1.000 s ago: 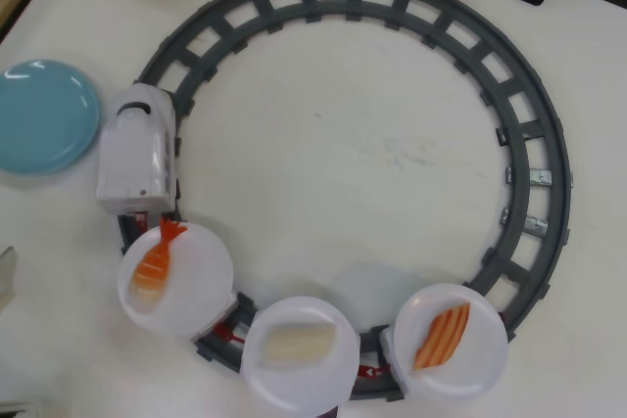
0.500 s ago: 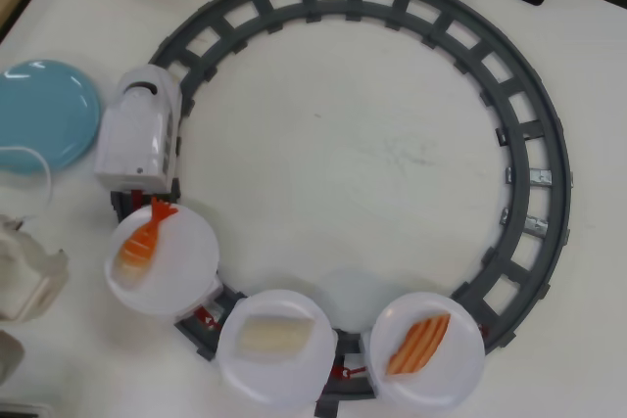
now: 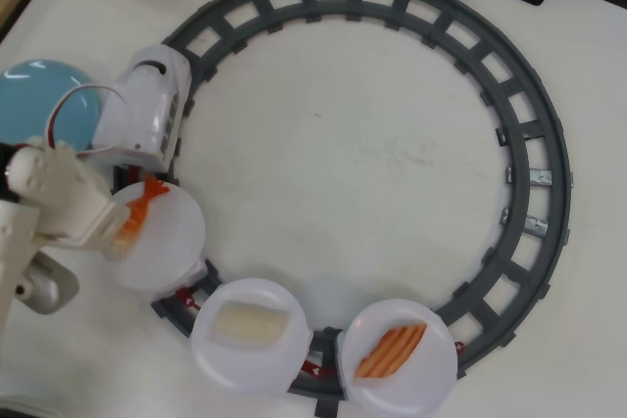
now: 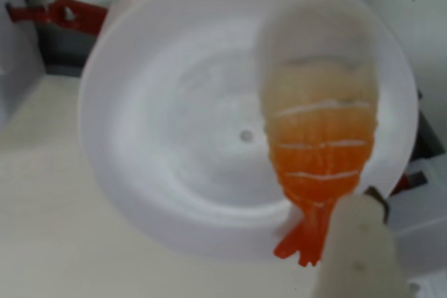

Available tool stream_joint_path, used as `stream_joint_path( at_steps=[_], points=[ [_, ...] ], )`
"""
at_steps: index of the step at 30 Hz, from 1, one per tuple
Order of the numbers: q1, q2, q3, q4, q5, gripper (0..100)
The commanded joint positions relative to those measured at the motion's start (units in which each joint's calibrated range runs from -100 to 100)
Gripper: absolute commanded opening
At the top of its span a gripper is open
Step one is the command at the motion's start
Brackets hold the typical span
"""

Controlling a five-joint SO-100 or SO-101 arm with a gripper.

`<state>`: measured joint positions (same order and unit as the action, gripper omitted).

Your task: Pick up the sushi from the Shinkansen and put it on the blue dish

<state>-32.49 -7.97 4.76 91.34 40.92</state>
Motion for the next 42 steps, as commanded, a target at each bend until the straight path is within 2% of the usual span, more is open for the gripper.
stream_joint_path(
  at_steps=[1,7,22,33,42],
  points=[
    [1.5,2.5,-6.3,2.2,0.4,21],
    [1.8,5.7,-8.8,2.3,0.4,27],
    [-1.0,9.8,-9.1,1.5,0.0,27],
    [-1.0,23.7,-26.5,2.3,-1.7,26],
    [-1.8,30.9,-35.1,3.5,-3.4,2]
  ],
)
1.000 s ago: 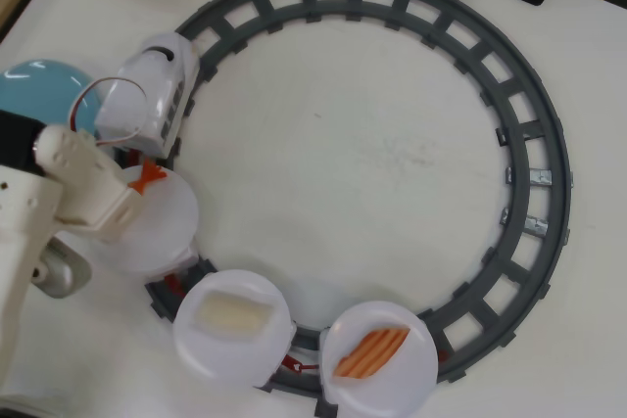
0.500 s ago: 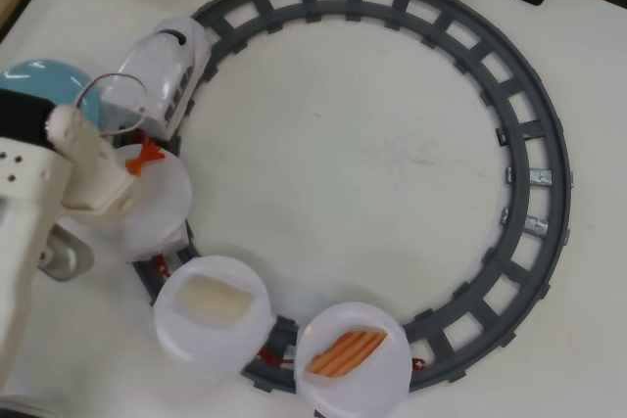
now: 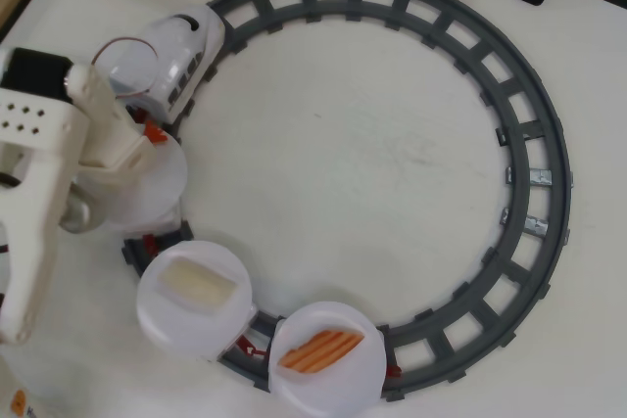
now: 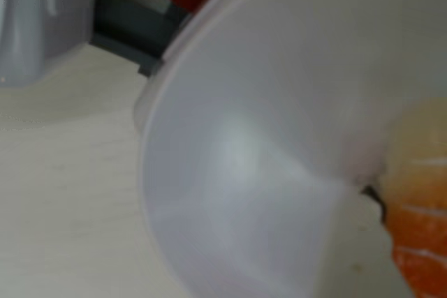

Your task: Pick up the sushi from the Shinkansen and put it on the blue dish

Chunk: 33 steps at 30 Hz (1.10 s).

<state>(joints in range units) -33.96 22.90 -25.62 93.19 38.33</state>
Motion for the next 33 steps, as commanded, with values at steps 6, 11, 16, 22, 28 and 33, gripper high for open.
stream_joint_path(
  at_steps=[6,11,16,22,28,33],
  points=[
    [-2.6,0.9,-16.0,6.0,-1.1,3],
    [-4.5,0.2,-17.3,6.0,-1.1,3],
    [-8.8,0.2,-17.4,6.0,-3.0,3],
    [-16.7,0.6,-17.0,6.0,-6.4,3],
    [-22.4,3.7,-17.4,5.1,-8.2,3],
    [-22.7,11.6,-22.5,2.8,-8.6,3]
  ],
)
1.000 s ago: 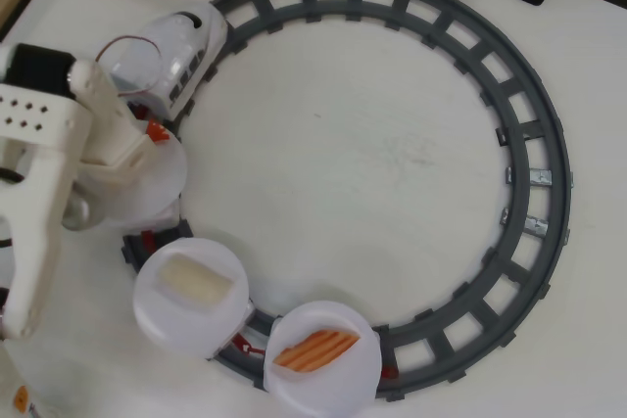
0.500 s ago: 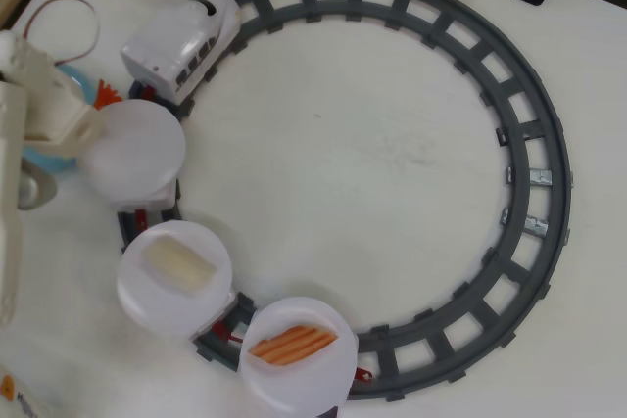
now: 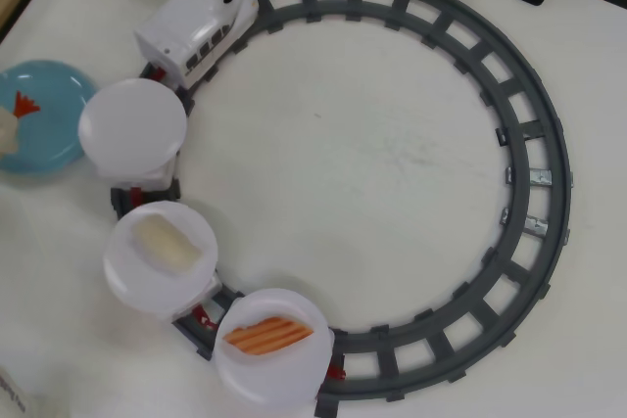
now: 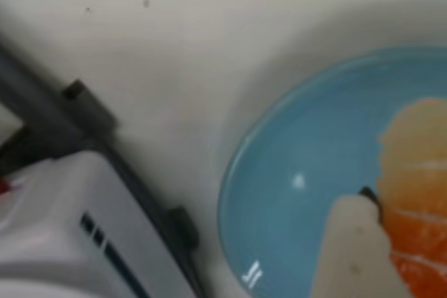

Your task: Pick up the sushi from the Shinkansen and put it on the blue dish

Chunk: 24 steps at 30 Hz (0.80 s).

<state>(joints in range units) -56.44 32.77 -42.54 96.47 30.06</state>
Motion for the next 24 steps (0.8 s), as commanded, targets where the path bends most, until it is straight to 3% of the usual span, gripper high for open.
stream_joint_path(
  at_steps=[1,15,20,24],
  points=[
    [-0.2,3.4,-7.4,-0.5,-0.3,3],
    [0.0,23.8,-31.7,-0.2,-0.4,4],
    [0.5,26.3,-34.6,0.2,-1.0,19],
    [0.5,26.3,-34.8,-0.1,-1.0,22]
  ],
)
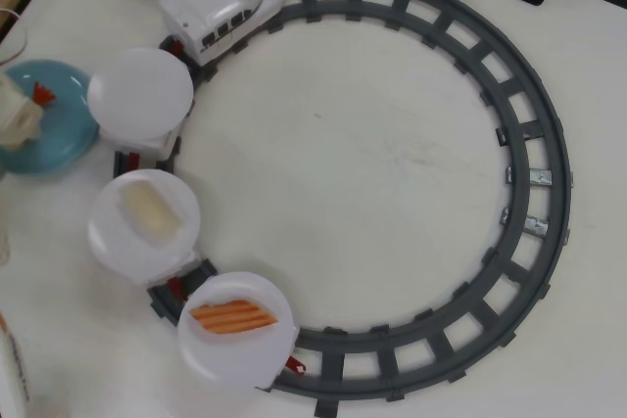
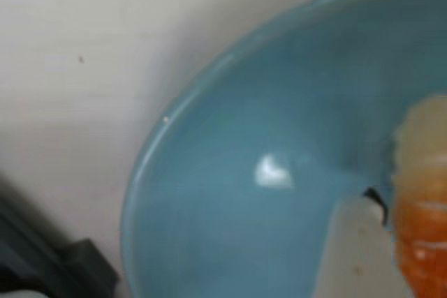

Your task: Pick up the sushi from the Shinkansen and put it on the blue dish

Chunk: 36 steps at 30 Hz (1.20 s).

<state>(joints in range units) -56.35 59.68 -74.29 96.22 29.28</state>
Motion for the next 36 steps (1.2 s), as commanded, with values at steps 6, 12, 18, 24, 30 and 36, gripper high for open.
stream_joint_path(
  at_steps=[6,12,18,24,30,36],
  points=[
    [0.5,-1.6,-3.2,0.5,-0.2,22],
    [2.2,-6.2,-5.5,3.0,-0.4,22],
    [4.0,-16.4,3.7,3.0,-2.5,23],
    [4.2,-33.3,22.1,3.0,-8.3,23],
    [4.2,-46.7,40.3,3.0,-13.5,22],
    [4.8,-53.3,51.7,3.0,-19.1,15]
  ],
)
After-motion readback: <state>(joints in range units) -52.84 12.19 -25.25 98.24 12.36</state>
